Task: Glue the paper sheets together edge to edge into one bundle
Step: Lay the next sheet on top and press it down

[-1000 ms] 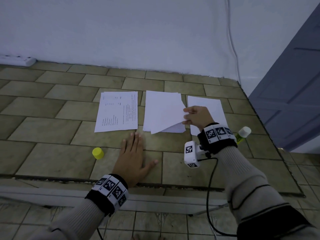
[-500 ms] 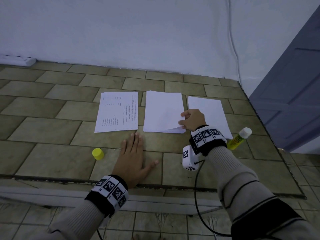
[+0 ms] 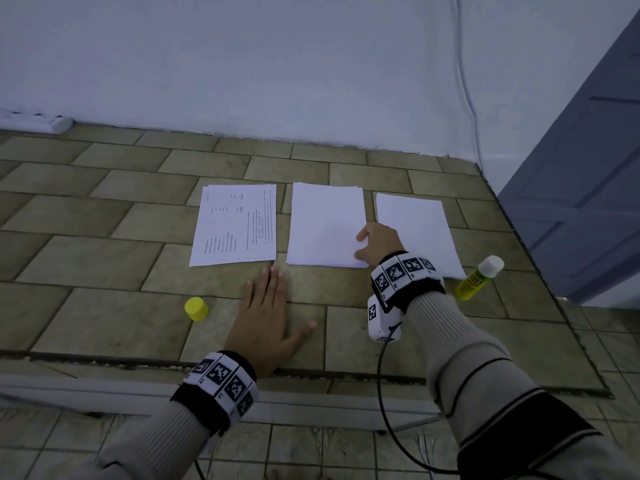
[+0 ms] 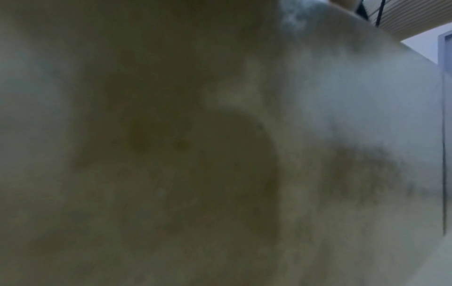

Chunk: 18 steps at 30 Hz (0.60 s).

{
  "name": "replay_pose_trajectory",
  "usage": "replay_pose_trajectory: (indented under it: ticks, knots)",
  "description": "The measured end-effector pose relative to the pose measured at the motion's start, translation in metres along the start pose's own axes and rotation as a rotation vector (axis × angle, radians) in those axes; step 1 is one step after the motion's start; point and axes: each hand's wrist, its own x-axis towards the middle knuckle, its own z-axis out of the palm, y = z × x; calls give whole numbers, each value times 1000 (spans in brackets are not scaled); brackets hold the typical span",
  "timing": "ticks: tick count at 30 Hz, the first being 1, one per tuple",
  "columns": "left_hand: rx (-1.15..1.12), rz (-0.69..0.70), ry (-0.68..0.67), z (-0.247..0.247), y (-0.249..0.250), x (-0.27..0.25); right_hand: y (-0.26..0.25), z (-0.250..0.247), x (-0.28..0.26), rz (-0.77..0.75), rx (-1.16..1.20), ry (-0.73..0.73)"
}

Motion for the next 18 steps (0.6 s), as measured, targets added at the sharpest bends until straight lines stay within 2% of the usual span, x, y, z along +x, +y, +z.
replay_pose_trajectory:
  ticks: [5, 9, 13, 16, 18]
  knots:
    - [-2, 3, 7, -1, -1, 0, 1, 1, -8, 20, -73, 6]
    - [-130, -23, 3, -5, -1, 1, 6, -13, -26, -110, 111, 120]
    - [-486, -51, -6, -40, 4, -3, 16, -35, -60, -307, 278, 385]
    - [-469, 11, 78, -75, 6, 0, 32, -52, -82, -388, 320, 650]
    - [-463, -1, 134, -94, 4, 9, 45, -62, -93, -354, 324, 809]
